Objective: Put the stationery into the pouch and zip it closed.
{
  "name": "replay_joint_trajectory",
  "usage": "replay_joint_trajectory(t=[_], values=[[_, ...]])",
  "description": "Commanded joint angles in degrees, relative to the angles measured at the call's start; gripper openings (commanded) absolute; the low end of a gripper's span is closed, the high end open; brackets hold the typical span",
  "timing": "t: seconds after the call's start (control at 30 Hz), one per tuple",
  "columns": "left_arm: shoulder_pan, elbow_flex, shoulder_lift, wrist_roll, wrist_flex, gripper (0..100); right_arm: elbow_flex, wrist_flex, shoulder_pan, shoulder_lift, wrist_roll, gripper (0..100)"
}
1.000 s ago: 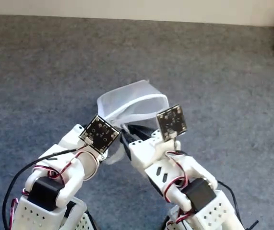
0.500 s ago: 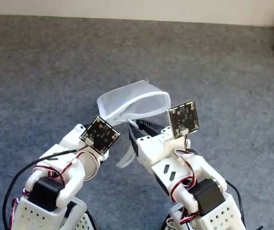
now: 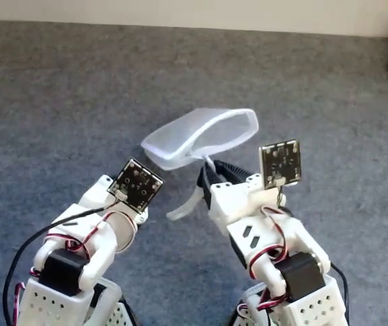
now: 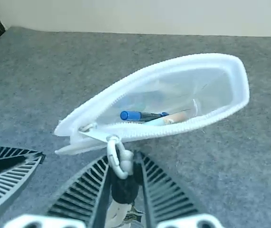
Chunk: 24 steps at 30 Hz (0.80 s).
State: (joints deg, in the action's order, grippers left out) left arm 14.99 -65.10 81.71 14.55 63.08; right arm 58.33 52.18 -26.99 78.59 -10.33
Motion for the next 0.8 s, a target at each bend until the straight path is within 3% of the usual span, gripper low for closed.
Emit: replay_joint_trajectory(t=[0.0, 0.13, 0.33, 0.63, 0.77], values=[[0.0, 0.8, 0.7, -0.5, -0.6, 1, -4.6, 1.4, 0.7, -0.3, 0.2, 0.5], [0.0, 1.2, 0.9, -0.4, -1.0, 5, -4.6, 2.0, -2.0, -0.3, 0.3, 0.5], [0.4, 1.3, 0.9, -0.6, -1.2, 25, -4.8, 3.3, -2.7, -0.2, 0.3, 0.5], [0.6, 1.2, 0.3, 2.5, -10.2, 25, -5.4, 6.7, -2.8, 8.7, 0.5, 0.5], [5.8, 0.8, 0.2, 4.9, -10.5, 25, -5.3, 6.6, -2.8, 8.9, 0.7, 0.5]])
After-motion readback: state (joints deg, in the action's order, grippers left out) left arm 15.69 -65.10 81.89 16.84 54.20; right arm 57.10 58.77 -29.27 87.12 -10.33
